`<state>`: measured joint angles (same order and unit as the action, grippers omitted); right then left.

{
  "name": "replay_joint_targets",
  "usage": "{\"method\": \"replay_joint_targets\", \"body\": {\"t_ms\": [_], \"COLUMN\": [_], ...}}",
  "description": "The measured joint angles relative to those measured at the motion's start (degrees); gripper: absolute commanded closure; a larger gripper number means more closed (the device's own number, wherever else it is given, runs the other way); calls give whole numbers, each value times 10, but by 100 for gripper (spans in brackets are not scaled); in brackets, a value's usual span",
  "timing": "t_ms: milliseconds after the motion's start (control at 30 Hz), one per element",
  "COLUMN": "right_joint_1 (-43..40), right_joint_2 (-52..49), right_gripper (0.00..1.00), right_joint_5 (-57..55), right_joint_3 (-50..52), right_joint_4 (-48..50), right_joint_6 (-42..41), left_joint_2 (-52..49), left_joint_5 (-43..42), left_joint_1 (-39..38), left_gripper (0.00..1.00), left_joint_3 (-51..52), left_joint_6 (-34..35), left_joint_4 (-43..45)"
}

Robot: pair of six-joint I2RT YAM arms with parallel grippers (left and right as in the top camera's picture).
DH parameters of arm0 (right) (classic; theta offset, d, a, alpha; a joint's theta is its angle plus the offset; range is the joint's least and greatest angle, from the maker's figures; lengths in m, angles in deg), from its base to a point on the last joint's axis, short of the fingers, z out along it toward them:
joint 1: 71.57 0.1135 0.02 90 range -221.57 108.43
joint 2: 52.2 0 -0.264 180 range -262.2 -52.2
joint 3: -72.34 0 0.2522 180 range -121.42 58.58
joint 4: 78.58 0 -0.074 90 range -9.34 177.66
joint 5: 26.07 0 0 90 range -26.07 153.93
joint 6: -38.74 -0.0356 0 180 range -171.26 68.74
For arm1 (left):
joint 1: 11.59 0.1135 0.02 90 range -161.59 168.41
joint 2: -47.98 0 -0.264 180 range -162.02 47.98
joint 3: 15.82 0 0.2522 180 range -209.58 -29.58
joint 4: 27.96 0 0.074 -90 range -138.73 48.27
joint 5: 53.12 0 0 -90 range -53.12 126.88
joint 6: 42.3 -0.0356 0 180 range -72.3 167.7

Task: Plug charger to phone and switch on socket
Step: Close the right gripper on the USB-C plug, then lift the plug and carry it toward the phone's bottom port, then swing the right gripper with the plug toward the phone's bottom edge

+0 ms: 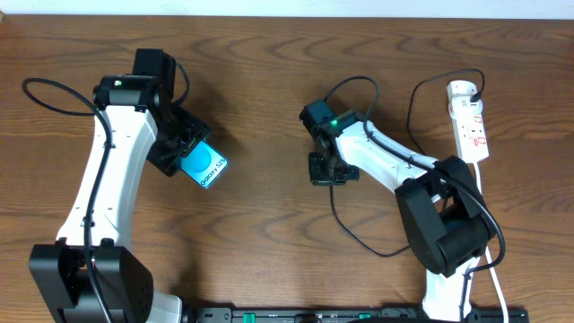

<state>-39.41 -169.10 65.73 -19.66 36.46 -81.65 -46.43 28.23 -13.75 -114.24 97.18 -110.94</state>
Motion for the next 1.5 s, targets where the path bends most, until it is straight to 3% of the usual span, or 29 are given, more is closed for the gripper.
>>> {"method": "replay_joint_targets", "body": {"t_ms": [700,933,1233,1500], "right_joint_1": [0,0,-2,-22], "right_joint_2": [1,-9,-3,49], "right_gripper": [99,99,99,99], "right_joint_5": [1,14,70,248], "right_joint_3": [0,-28,-120,-146], "right_joint_4": [-2,-75,-118,-113], "right_joint_6": [-1,23,99,227], "left_joint_2": [0,0,0,0], "left_joint_5": [0,0,3,13], "left_joint_1": [0,0,0,0], "left_gripper": [93,93,93,93], "left_joint_3": [0,0,0,0], "left_joint_6": [0,0,0,-2], "left_joint_4": [0,0,0,-1]}}
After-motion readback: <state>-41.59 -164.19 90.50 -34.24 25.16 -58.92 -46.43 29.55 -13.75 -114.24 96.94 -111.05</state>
